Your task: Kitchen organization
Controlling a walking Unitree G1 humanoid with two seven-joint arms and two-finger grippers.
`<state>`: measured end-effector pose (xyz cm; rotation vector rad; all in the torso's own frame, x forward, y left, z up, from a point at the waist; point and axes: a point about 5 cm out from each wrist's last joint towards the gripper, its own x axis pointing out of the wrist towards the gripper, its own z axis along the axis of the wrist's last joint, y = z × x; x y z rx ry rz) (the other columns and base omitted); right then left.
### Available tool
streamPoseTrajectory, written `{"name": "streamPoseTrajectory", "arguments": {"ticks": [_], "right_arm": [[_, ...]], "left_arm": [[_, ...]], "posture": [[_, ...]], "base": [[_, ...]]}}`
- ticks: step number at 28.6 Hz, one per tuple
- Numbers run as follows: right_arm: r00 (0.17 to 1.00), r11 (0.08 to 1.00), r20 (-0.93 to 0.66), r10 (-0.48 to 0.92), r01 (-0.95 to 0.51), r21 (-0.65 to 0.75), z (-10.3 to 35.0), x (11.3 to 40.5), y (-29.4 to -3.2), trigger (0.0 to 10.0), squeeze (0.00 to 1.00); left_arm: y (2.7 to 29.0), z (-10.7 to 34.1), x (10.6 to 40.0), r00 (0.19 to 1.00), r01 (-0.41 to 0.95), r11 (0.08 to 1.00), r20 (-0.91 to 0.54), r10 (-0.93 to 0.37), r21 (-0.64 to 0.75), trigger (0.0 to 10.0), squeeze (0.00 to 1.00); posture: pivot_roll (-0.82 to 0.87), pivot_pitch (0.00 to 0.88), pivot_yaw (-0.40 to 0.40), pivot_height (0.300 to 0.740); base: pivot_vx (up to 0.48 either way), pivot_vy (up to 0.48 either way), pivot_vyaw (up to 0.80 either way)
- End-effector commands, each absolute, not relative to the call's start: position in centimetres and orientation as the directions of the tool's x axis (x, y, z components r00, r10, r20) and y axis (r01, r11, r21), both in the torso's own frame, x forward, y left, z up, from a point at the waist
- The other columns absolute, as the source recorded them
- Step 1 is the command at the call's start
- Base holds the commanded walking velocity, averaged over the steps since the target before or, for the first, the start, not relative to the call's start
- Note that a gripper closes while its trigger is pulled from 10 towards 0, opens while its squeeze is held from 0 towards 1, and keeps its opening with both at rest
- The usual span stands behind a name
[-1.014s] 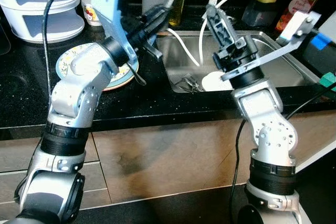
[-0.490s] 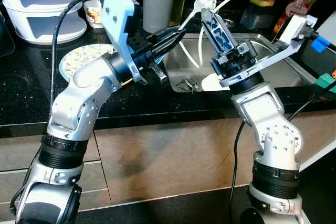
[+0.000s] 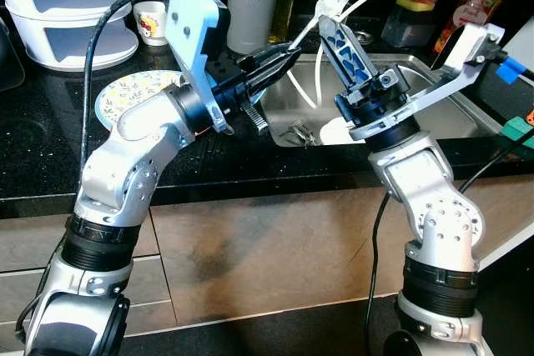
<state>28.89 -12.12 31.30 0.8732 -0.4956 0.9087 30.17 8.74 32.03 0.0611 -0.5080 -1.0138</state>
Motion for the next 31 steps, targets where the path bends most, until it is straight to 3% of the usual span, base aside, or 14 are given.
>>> {"name": "streamPoseTrajectory", "arguments": {"ticks": [1,2,14,15,16,31], "right_arm": [[0.531,0.325,0.704,0.471,-0.847,0.421,31.5,28.5,-12.3,2.1,0.0],[0.533,0.326,0.703,0.472,-0.846,0.422,31.5,28.5,-12.3,10.0,0.0],[0.563,0.351,0.685,0.463,-0.826,0.441,31.4,28.9,-12.5,10.0,0.0],[0.57,0.357,0.684,0.456,-0.821,0.446,31.3,29.1,-12.6,10.0,0.25],[0.579,0.369,0.684,0.444,-0.813,0.45,31.3,29.2,-12.7,10.0,1.0],[0.553,0.344,0.708,0.44,-0.832,0.436,31.6,29.0,-12.8,10.0,1.0]], "left_arm": [[8.2,31.8,29.7,0.392,0.815,0.505,0.368,-0.843,0.286,10.0,0.0],[8.2,31.9,29.6,0.391,0.815,0.504,0.369,-0.843,0.287,10.0,0.0],[8.1,31.9,29.4,0.384,0.818,0.498,0.37,-0.846,0.289,10.0,0.0],[8.1,32.0,29.4,0.386,0.817,0.5,0.371,-0.845,0.289,10.0,0.0],[8.2,32.0,29.4,0.388,0.815,0.502,0.372,-0.844,0.289,10.0,0.0],[8.8,33.5,29.1,0.372,0.813,0.515,0.438,-0.818,0.273,10.0,0.0]], "posture": [[0.07,0.0,-0.069,0.74],[0.07,0.002,-0.074,0.74],[0.07,0.002,-0.074,0.74],[0.07,0.002,-0.074,0.74],[0.07,0.004,-0.076,0.74],[0.07,0.001,-0.078,0.74]], "base": [[0.0,0.0,0.0],[0.0,0.0,0.0],[0.0,0.0,0.0],[0.0,0.0,0.0],[0.0,0.0,0.0],[0.0,0.0,0.0]]}}
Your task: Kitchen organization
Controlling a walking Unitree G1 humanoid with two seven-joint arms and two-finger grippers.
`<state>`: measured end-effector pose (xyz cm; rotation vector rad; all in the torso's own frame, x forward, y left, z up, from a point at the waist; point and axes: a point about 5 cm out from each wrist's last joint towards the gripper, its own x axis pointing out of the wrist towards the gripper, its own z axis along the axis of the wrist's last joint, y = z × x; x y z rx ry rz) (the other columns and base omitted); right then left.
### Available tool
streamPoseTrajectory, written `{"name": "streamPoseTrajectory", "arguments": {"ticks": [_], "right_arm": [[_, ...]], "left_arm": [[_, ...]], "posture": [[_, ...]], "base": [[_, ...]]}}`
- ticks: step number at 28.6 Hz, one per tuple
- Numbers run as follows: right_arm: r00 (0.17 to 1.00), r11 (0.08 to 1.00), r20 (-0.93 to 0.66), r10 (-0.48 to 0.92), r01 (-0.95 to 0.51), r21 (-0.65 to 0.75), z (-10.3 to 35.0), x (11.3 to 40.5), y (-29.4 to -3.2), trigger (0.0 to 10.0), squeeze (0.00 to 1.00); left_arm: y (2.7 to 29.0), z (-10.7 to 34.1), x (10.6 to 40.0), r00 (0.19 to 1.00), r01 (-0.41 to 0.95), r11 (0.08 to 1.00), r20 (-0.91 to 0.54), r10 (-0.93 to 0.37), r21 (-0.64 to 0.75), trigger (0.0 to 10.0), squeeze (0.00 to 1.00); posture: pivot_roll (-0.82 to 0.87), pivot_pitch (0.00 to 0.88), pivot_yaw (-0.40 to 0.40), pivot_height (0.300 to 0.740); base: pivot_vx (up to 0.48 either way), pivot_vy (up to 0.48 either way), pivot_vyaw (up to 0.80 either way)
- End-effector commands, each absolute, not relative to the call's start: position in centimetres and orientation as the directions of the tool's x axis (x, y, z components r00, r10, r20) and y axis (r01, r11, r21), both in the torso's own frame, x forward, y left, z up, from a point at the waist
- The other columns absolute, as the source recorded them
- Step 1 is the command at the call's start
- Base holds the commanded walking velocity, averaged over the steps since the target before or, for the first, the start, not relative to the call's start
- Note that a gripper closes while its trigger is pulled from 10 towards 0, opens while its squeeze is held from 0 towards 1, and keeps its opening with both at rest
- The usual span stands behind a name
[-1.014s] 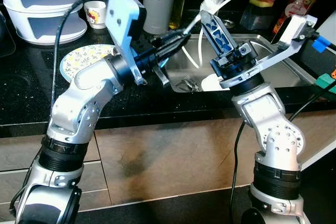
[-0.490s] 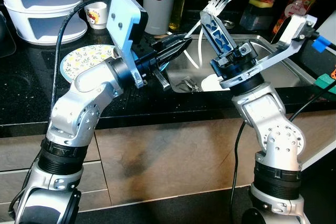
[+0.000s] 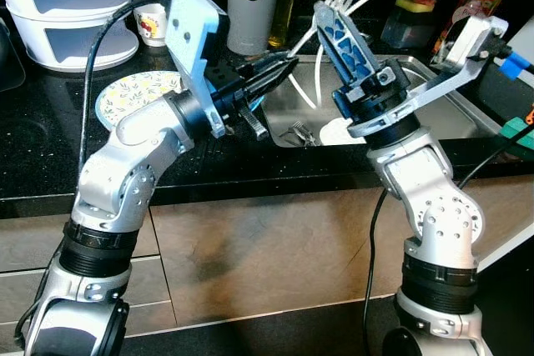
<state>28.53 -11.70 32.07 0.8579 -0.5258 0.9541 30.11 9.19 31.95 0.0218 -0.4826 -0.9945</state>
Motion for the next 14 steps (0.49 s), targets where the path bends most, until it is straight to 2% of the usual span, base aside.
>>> {"name": "streamPoseTrajectory", "arguments": {"ticks": [1,3,4,5,12,14], "right_arm": [[0.565,0.352,0.701,0.436,-0.823,0.445,31.5,29.2,-12.8,10.0,1.0],[0.584,0.367,0.689,0.429,-0.81,0.458,31.4,29.4,-12.9,10.0,1.0],[0.59,0.37,0.685,0.428,-0.806,0.462,31.4,29.5,-12.9,10.0,0.67],[0.592,0.373,0.682,0.429,-0.804,0.463,31.3,29.6,-13.0,10.0,0.0],[0.588,0.374,0.68,0.437,-0.807,0.457,31.2,29.6,-12.9,10.0,0.0],[0.59,0.376,0.678,0.437,-0.805,0.459,31.2,29.6,-12.9,10.0,0.0]], "left_arm": [[8.8,33.6,29.2,0.371,0.812,0.517,0.445,-0.815,0.27,10.0,0.0],[9.0,33.9,29.2,0.367,0.813,0.518,0.457,-0.81,0.266,10.0,0.0],[9.1,34.0,29.2,0.37,0.81,0.523,0.46,-0.807,0.265,10.0,0.0],[9.3,34.1,29.3,0.374,0.807,0.528,0.463,-0.803,0.264,10.0,0.0],[10.0,34.3,30.0,0.434,0.767,0.591,0.475,-0.765,0.251,10.0,0.0],[10.1,34.5,29.9,0.428,0.772,0.586,0.48,-0.766,0.247,10.0,0.0]], "posture": [[0.07,0.001,-0.078,0.74],[0.07,0.001,-0.078,0.74],[0.07,0.001,-0.078,0.74],[0.07,0.001,-0.078,0.74],[0.08,0.0,-0.078,0.74],[0.08,0.0,-0.078,0.74]], "base": [[0.0,0.0,0.0],[0.0,0.0,0.0],[0.0,0.0,0.0],[0.0,0.0,0.0],[0.0,0.0,0.0],[0.0,0.0,0.0]]}}
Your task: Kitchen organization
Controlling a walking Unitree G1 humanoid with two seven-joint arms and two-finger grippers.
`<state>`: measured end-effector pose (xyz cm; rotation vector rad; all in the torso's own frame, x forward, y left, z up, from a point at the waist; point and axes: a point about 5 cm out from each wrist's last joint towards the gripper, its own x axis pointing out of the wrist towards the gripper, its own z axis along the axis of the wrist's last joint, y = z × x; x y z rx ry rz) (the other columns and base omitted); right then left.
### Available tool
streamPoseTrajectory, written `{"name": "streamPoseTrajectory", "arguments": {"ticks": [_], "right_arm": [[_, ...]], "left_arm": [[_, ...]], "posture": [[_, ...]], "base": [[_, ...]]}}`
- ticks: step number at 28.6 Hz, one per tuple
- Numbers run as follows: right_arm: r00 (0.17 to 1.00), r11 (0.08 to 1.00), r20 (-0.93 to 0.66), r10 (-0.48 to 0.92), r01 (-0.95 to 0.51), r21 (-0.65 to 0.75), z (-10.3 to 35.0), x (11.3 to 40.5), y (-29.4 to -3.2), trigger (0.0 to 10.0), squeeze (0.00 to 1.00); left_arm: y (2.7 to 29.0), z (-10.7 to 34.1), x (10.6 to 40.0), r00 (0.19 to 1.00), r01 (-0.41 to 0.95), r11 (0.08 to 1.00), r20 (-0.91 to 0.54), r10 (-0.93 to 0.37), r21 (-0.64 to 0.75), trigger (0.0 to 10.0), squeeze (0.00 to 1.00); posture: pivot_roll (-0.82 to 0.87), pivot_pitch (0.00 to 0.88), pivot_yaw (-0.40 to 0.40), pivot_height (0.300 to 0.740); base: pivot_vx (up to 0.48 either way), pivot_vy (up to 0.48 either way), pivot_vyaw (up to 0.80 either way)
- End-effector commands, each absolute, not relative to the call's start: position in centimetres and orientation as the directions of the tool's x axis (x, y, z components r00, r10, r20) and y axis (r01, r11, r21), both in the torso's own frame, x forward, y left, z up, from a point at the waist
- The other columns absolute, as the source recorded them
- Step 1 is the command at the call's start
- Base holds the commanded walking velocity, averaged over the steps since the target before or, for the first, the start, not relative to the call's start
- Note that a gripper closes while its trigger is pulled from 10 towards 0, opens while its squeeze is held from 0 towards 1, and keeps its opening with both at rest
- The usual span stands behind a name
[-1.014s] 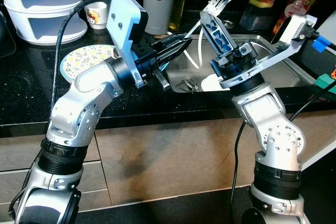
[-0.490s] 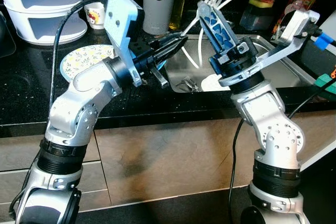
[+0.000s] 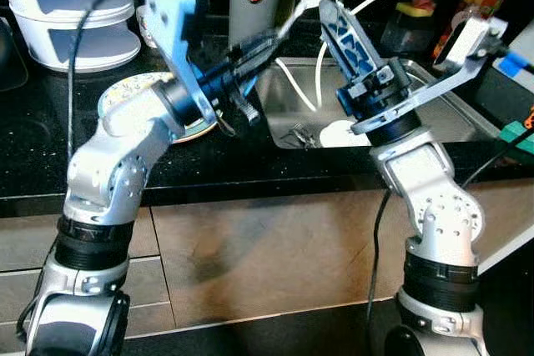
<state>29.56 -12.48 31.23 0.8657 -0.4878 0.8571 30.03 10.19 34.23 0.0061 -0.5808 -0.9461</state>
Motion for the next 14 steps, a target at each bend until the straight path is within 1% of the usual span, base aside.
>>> {"name": "streamPoseTrajectory", "arguments": {"ticks": [1,3,5,14], "right_arm": [[0.59,0.376,0.678,0.437,-0.805,0.459,31.2,29.6,-12.9,10.0,0.0],[0.594,0.378,0.676,0.436,-0.803,0.461,31.1,29.6,-12.9,10.0,0.0],[0.595,0.377,0.677,0.433,-0.802,0.463,31.1,29.6,-12.9,10.0,0.0],[0.591,0.377,0.683,0.429,-0.804,0.459,31.3,29.5,-13.0,10.0,0.0]], "left_arm": [[10.1,34.5,29.9,0.428,0.772,0.586,0.48,-0.766,0.247,10.0,0.0],[9.9,34.5,29.5,0.4,0.789,0.559,0.478,-0.782,0.255,10.0,0.0],[9.2,33.8,29.1,0.377,0.807,0.526,0.45,-0.809,0.27,10.0,0.0],[8.3,32.4,29.3,0.387,0.818,0.506,0.389,-0.836,0.274,10.0,0.0]], "posture": [[0.08,0.0,-0.078,0.74],[0.08,0.0,-0.078,0.74],[0.08,0.0,-0.078,0.74],[0.07,0.0,-0.078,0.74]], "base": [[0.0,0.0,0.0],[0.0,0.0,0.0],[0.0,0.0,0.0],[0.0,0.0,0.0]]}}
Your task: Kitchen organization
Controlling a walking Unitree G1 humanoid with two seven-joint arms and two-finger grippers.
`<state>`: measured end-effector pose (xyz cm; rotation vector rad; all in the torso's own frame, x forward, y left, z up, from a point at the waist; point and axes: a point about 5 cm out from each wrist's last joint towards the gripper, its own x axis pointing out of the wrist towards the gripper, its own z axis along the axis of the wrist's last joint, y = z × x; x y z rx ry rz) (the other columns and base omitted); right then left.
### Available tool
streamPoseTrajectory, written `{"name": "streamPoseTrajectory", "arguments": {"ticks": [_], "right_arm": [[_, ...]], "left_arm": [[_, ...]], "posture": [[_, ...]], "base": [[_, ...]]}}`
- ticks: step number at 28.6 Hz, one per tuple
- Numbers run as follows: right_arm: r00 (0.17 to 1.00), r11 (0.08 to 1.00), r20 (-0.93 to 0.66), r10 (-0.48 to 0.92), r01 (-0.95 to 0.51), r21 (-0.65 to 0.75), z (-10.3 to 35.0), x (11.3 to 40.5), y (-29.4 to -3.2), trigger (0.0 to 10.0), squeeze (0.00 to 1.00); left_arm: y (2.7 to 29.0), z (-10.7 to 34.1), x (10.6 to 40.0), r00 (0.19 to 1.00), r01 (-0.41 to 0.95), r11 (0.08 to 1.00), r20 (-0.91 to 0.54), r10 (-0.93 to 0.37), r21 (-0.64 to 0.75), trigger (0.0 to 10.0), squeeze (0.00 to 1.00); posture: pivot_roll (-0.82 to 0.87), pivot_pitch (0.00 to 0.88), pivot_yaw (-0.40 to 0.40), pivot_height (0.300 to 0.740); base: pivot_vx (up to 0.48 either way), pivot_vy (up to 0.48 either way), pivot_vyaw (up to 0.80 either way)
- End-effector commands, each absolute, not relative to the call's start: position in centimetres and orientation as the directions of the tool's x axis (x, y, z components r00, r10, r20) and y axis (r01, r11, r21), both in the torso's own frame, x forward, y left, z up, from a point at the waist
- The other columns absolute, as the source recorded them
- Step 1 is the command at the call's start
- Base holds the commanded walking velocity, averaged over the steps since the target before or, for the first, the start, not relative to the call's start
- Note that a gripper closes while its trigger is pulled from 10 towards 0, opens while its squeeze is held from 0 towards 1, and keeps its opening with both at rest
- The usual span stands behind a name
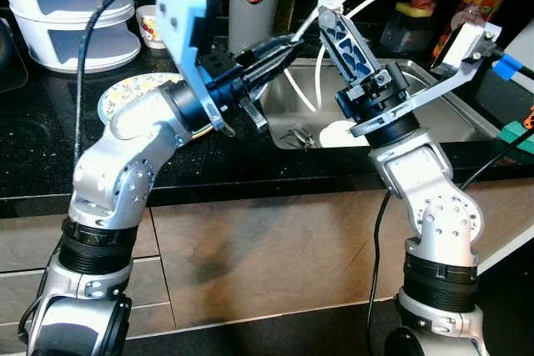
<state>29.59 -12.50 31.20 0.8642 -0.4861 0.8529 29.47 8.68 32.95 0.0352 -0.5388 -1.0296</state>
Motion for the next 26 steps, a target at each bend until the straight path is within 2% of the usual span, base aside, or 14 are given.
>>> {"name": "streamPoseTrajectory", "arguments": {"ticks": [1,4,5,7,8,26], "right_arm": [[0.591,0.377,0.683,0.429,-0.805,0.459,31.28,29.51,-13.04,10.0,0.0],[0.589,0.375,0.685,0.429,-0.806,0.458,31.29,29.5,-13.03,10.0,0.0],[0.591,0.376,0.685,0.426,-0.804,0.46,31.28,29.52,-13.03,4.6,0.0],[0.594,0.377,0.684,0.424,-0.802,0.463,31.27,29.56,-13.03,4.6,0.0],[0.595,0.377,0.685,0.422,-0.802,0.464,31.28,29.56,-13.05,0.0,0.0],[0.578,0.367,0.696,0.427,-0.814,0.451,31.47,29.3,-12.91,0.0,0.0]], "left_arm": [[8.21,32.34,29.32,0.387,0.819,0.504,0.385,-0.838,0.275,10.0,0.0],[8.17,32.14,29.31,0.388,0.82,0.501,0.374,-0.842,0.278,10.0,0.0],[8.17,32.04,29.33,0.39,0.82,0.5,0.369,-0.844,0.278,10.0,0.0],[8.16,31.95,29.35,0.392,0.82,0.5,0.364,-0.845,0.279,10.0,0.0],[8.13,31.87,29.34,0.393,0.819,0.5,0.359,-0.847,0.282,10.0,0.0],[7.98,31.64,29.43,0.415,0.794,0.521,0.347,-0.841,0.313,10.0,0.0]], "posture": [[0.07,0.0,-0.078,0.74],[0.07,0.0,-0.078,0.74],[0.07,0.0,-0.078,0.74],[0.07,0.0,-0.078,0.74],[0.07,0.004,-0.079,0.74],[0.07,0.004,-0.081,0.74]], "base": [[0.0,0.0,0.0],[0.0,0.0,0.0],[0.0,0.0,0.0],[0.0,0.0,0.0],[0.0,0.0,0.0],[0.0,0.0,0.0]]}}
